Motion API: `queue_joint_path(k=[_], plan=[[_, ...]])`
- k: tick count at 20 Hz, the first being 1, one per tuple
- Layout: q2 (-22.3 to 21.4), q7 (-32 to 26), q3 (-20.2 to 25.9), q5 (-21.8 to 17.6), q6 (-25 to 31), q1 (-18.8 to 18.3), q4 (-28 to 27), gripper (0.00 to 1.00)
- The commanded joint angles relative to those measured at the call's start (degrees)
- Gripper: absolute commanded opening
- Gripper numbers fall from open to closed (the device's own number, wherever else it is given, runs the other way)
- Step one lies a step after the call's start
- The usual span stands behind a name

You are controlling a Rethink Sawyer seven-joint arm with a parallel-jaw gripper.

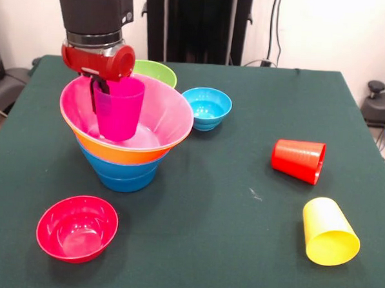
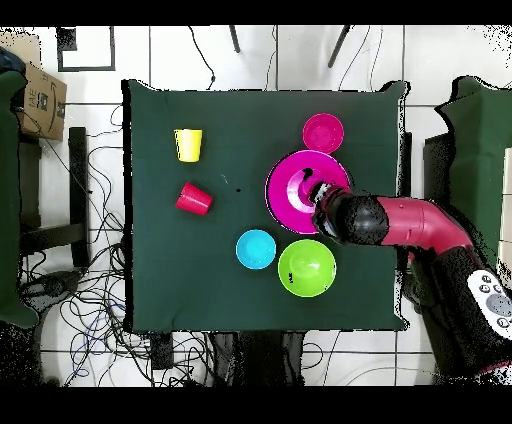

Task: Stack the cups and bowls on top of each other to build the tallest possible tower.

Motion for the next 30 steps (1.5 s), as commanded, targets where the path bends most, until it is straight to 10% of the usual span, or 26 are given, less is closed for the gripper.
queue_joint_path(k=[1, 18, 30], plan=[[5.7, -11.9, 0.2, -7.0, 1.6, 1.7, -5.8, 0.00], [7.5, -9.6, -0.9, -11.0, -0.7, 2.4, -5.6, 0.00], [0.0, -7.3, 0.4, -5.4, 3.5, 2.0, 2.2, 0.00]])
